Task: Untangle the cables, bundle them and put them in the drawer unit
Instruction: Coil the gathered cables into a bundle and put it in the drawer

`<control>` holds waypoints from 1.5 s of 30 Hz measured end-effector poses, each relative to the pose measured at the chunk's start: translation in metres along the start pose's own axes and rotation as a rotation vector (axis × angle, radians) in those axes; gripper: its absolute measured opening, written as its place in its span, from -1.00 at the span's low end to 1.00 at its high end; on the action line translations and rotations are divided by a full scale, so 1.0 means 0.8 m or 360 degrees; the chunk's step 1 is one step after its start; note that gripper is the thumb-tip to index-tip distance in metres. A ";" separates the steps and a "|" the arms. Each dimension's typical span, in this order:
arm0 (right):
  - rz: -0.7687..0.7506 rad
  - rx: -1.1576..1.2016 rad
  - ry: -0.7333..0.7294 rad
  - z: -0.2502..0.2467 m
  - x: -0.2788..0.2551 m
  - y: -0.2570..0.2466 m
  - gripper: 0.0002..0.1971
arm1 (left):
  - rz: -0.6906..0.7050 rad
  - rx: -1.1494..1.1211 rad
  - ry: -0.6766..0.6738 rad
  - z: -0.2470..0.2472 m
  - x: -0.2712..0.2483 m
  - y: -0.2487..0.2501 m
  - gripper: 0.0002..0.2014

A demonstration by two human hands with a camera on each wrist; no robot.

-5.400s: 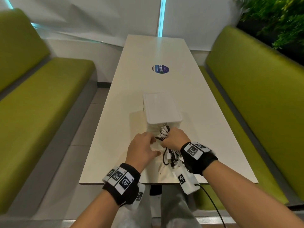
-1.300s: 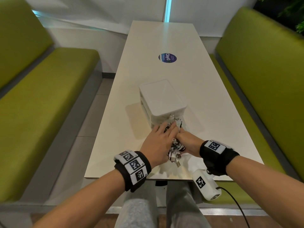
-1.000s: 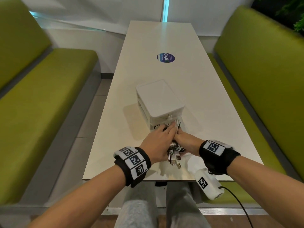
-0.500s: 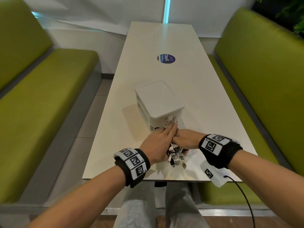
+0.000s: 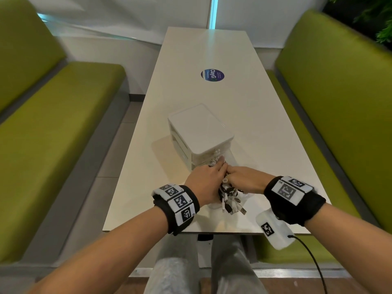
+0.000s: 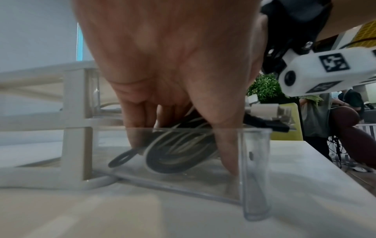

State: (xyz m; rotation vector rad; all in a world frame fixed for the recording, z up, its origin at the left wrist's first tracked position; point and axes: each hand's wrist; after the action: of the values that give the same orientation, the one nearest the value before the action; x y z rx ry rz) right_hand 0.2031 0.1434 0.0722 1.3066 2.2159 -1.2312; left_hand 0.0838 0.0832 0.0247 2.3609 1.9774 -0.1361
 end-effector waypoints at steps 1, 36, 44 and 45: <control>0.0027 0.0108 -0.0012 0.000 -0.003 0.000 -0.70 | -0.0007 0.0016 -0.0014 0.000 0.001 -0.001 -0.20; 0.0044 -0.0271 0.0450 0.064 0.032 0.015 -0.23 | -0.0339 0.0092 -0.0028 -0.041 0.028 -0.084 -0.10; 0.0088 -0.0250 0.0537 0.059 0.046 0.007 -0.38 | -0.0138 -0.0038 0.0024 -0.043 0.025 -0.098 -0.24; 0.0103 -0.0231 0.0558 0.061 0.046 0.007 -0.33 | -0.0136 -0.0011 0.0026 -0.042 0.026 -0.098 -0.22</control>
State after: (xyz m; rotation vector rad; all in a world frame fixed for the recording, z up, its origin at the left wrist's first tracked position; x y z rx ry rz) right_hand 0.1791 0.1273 0.0180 1.6209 2.4181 -0.8510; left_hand 0.0116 0.1211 0.0567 2.2818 2.0834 -0.1139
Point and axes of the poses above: each hand's wrist, its own x-axis towards the middle knuckle, its own z-axis out of the palm, y = z × x, and after that the axes turned 7 degrees about x, right-handed
